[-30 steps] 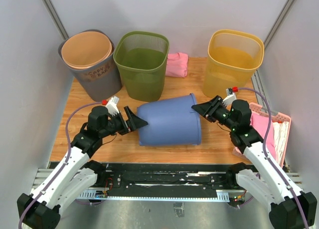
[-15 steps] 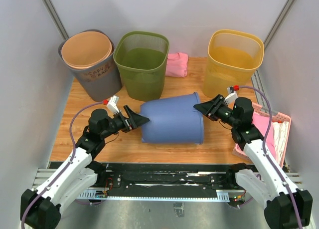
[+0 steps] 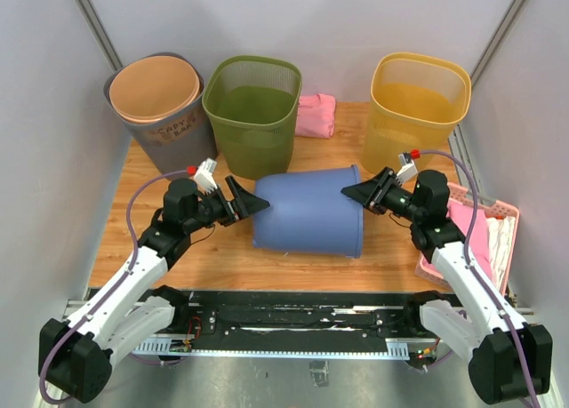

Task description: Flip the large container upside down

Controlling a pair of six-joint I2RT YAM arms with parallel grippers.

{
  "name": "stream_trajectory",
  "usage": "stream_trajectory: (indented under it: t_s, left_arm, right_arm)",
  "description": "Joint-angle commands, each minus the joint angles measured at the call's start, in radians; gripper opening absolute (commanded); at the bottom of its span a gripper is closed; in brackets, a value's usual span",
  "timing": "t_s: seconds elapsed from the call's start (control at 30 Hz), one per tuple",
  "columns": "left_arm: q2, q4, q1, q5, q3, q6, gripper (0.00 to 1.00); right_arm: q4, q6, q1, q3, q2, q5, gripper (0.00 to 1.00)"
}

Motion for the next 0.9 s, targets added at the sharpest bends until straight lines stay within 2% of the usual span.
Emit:
stream_trajectory:
  t_s: [0.0, 0.17, 0.37, 0.67, 0.87]
  left_arm:
    - [0.003, 0.036, 0.017, -0.014, 0.012, -0.011, 0.99]
    - [0.030, 0.094, 0.045, 0.016, -0.020, -0.023, 0.99]
    - [0.073, 0.248, 0.049, 0.087, -0.055, -0.081, 0.99]
    - [0.025, 0.233, 0.048, 0.227, 0.092, -0.087, 0.99]
    - [0.009, 0.244, 0.048, 0.259, 0.169, -0.122, 0.99]
  right_arm:
    - [-0.151, -0.053, -0.018, -0.055, 0.026, -0.018, 0.31]
    - [-0.154, -0.060, -0.027, -0.061, 0.025, -0.021, 0.31]
    - [-0.156, -0.063, -0.036, -0.064, 0.029, -0.025, 0.30]
    - [-0.130, -0.022, -0.055, -0.074, 0.041, -0.013, 0.32]
    - [-0.018, 0.080, -0.059, -0.101, 0.058, -0.013, 0.34]
